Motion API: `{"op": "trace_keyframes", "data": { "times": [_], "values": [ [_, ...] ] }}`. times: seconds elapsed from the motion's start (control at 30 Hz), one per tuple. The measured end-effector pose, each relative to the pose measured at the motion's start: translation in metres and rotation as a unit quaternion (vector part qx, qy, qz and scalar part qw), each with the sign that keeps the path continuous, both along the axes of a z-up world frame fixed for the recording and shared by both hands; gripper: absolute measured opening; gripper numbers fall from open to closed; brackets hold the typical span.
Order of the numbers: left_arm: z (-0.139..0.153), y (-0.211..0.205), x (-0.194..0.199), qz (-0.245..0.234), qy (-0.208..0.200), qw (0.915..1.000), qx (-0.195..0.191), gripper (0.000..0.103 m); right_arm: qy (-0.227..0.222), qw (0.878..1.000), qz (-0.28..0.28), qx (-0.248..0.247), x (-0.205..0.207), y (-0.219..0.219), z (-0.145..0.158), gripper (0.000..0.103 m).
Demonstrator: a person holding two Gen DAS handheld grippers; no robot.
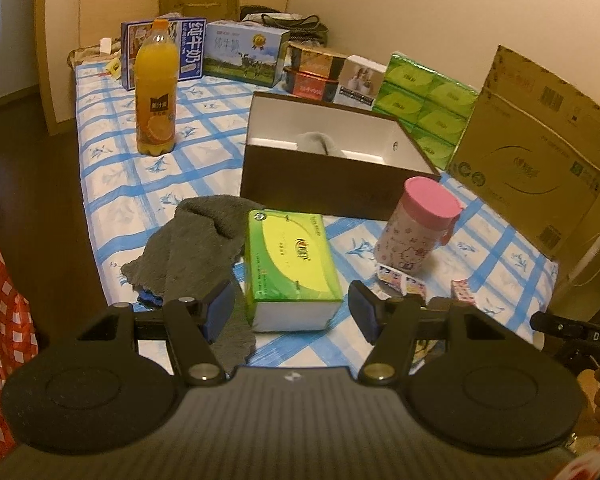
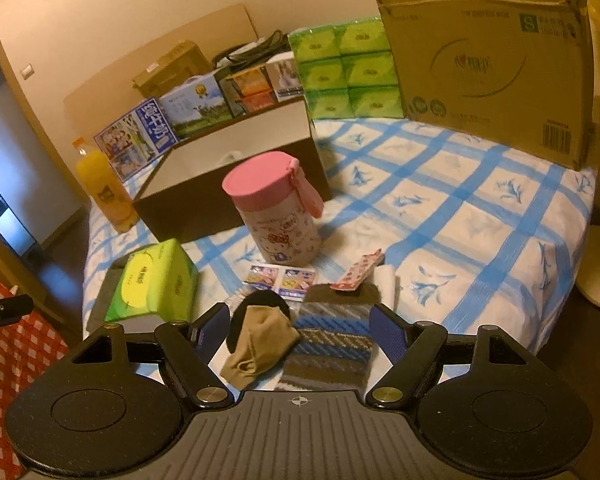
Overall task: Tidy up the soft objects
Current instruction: 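Move both tools back toward the beige stocking and striped knit sock, then grasp the beige stocking with the left tool while the right tool grasps the striped knit sock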
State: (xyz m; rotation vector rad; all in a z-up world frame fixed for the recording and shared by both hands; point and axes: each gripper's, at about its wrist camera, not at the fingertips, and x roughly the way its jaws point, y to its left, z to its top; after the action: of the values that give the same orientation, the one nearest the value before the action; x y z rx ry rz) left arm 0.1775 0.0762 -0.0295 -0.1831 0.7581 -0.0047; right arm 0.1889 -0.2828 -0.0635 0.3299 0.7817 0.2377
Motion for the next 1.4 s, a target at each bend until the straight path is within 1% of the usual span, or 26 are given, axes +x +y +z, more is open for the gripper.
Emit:
{"op": "trace_keyframes", "data": {
  "times": [0.13,0.37,0.43,0.63,0.77,1.0,1.03,1.07,1.2,1.3,1.4],
  "values": [
    [-0.009,0.004,0.008,0.004,0.007,1.0,0.001,0.06,0.01,1.0,-0.004,0.004,0.009,-0.002,-0.01,0.069],
    [-0.025,-0.004,0.022,-0.011,0.013,0.9998,0.001,0.06,0.031,0.999,-0.016,0.011,0.025,-0.007,-0.029,0.058],
    [-0.03,-0.012,0.026,-0.021,0.015,0.9997,0.004,0.06,0.037,0.999,-0.019,0.01,0.03,-0.009,-0.035,0.055],
    [-0.048,-0.047,0.043,-0.071,0.025,0.9972,0.003,0.059,0.049,0.998,-0.023,0.01,0.036,-0.013,-0.047,0.053],
    [-0.063,-0.078,0.051,-0.117,0.031,0.9927,0.004,0.059,0.059,0.998,-0.027,0.012,0.038,-0.016,-0.055,0.053],
    [-0.102,-0.133,0.067,-0.195,0.041,0.9798,0.019,0.058,0.072,0.997,-0.034,0.017,0.039,-0.021,-0.066,0.053],
    [-0.107,-0.139,0.069,-0.204,0.042,0.978,0.021,0.057,0.073,0.997,-0.035,0.017,0.039,-0.023,-0.067,0.053],
    [-0.111,-0.144,0.072,-0.212,0.042,0.9762,0.021,0.054,0.074,0.996,-0.036,0.017,0.039,-0.024,-0.069,0.053],
    [-0.13,-0.162,0.081,-0.234,0.052,0.9703,0.028,0.051,0.081,0.996,-0.042,0.018,0.038,-0.029,-0.073,0.053],
    [-0.141,-0.169,0.086,-0.239,0.057,0.9686,0.04,0.051,0.085,0.995,-0.044,0.02,0.037,-0.031,-0.076,0.053],
    [-0.148,-0.174,0.091,-0.244,0.061,0.9663,0.053,0.046,0.09,0.995,-0.043,0.022,0.036,-0.031,-0.079,0.053]
  ]
}}
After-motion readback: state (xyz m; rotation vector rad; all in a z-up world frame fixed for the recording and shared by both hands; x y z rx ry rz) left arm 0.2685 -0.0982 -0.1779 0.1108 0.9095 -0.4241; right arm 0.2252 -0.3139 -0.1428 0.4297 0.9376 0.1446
